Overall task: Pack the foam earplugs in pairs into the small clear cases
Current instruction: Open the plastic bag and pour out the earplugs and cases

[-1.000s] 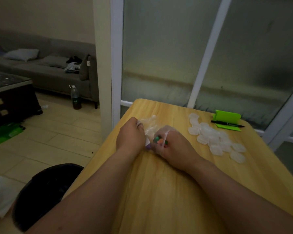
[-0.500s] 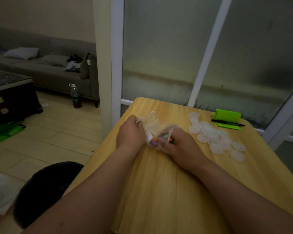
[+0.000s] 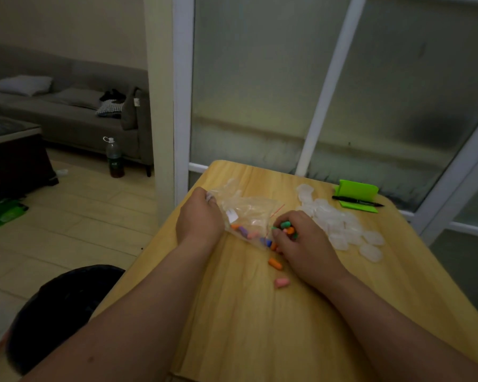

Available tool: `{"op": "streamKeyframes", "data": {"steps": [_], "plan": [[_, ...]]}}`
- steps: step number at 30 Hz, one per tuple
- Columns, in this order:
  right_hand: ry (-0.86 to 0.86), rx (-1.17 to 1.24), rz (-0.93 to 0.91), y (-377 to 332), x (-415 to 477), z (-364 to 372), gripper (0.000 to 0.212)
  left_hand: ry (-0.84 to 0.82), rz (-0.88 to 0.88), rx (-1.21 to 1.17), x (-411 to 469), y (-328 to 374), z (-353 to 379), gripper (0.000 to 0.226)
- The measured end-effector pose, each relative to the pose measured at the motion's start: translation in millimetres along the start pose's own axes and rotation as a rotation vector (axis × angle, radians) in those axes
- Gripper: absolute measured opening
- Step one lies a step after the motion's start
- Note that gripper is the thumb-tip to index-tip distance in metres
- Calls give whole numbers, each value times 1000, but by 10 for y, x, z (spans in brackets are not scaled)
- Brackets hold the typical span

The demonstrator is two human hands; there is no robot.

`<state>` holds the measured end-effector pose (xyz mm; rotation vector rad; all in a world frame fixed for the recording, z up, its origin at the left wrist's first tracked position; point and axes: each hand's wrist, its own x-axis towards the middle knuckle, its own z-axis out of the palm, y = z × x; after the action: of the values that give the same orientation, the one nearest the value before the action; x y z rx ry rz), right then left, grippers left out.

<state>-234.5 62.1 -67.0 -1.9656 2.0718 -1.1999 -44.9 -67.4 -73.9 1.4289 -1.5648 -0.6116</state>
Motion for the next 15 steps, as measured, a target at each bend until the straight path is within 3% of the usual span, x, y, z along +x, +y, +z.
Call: {"op": "streamKeyframes", "data": {"steps": [9, 15], "plan": [[-168, -212, -106, -69, -185, -39, 38, 4, 10, 4, -26, 8, -18, 24], [-85, -239, -29, -80, -92, 52, 31, -1, 12, 0, -44, 26, -24, 23]]}}
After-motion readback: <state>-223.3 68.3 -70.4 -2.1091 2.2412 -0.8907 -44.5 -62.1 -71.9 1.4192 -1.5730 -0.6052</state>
